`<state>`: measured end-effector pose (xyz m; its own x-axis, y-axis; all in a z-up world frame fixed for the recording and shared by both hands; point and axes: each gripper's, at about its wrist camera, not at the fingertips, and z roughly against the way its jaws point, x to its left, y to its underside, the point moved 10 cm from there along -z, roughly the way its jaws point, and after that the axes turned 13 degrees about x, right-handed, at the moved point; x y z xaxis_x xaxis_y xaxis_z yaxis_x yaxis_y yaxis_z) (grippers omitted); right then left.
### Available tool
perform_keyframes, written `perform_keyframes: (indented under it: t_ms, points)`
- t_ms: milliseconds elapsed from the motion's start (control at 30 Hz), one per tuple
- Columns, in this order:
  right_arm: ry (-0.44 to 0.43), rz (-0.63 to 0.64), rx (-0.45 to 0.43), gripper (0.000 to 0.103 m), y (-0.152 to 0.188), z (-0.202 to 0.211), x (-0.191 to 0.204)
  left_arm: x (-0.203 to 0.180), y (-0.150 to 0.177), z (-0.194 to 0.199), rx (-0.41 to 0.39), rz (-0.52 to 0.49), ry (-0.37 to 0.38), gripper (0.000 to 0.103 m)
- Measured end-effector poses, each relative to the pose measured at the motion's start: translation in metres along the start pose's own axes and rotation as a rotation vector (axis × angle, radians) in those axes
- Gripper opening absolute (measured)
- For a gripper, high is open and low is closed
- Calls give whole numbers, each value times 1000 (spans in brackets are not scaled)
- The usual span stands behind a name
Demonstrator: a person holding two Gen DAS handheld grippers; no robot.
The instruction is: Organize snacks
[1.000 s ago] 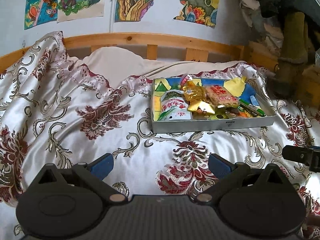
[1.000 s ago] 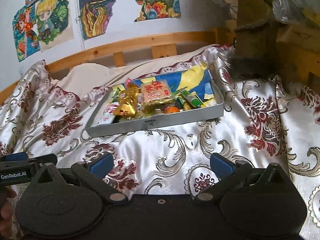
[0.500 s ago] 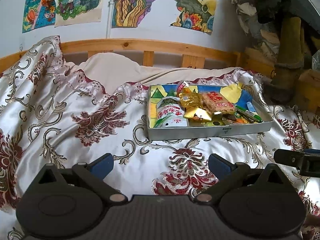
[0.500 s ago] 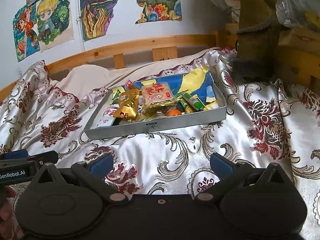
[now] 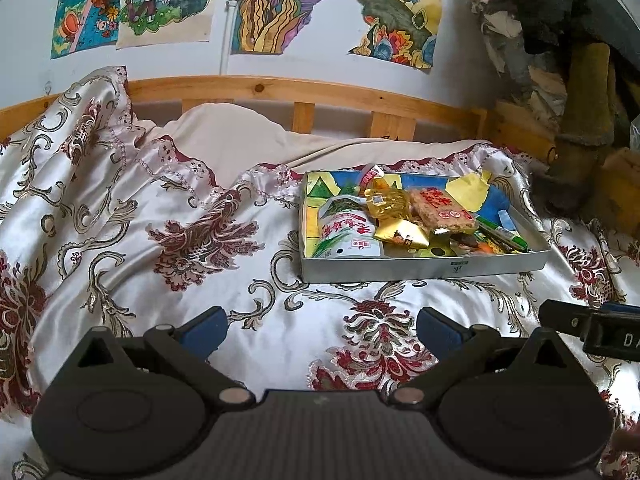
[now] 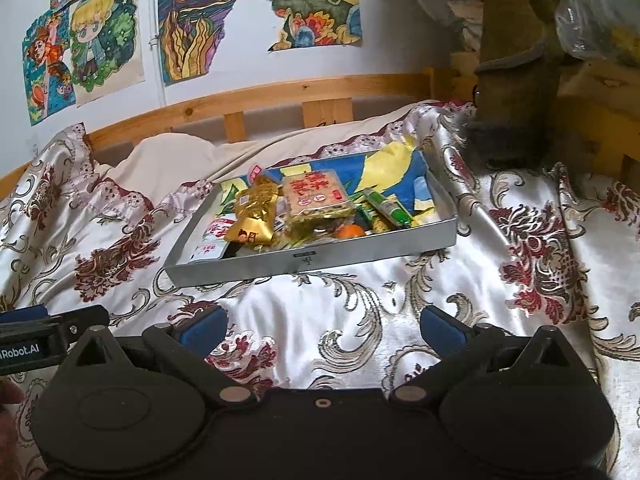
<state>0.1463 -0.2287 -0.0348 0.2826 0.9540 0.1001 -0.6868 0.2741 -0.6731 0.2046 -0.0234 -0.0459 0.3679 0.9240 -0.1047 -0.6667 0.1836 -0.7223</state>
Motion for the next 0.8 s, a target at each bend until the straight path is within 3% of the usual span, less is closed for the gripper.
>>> perform_keyframes:
  t_ms: [800]
  points:
    - [3, -3, 2, 102, 0, -6, 2, 4, 1, -4, 8, 7, -7, 103]
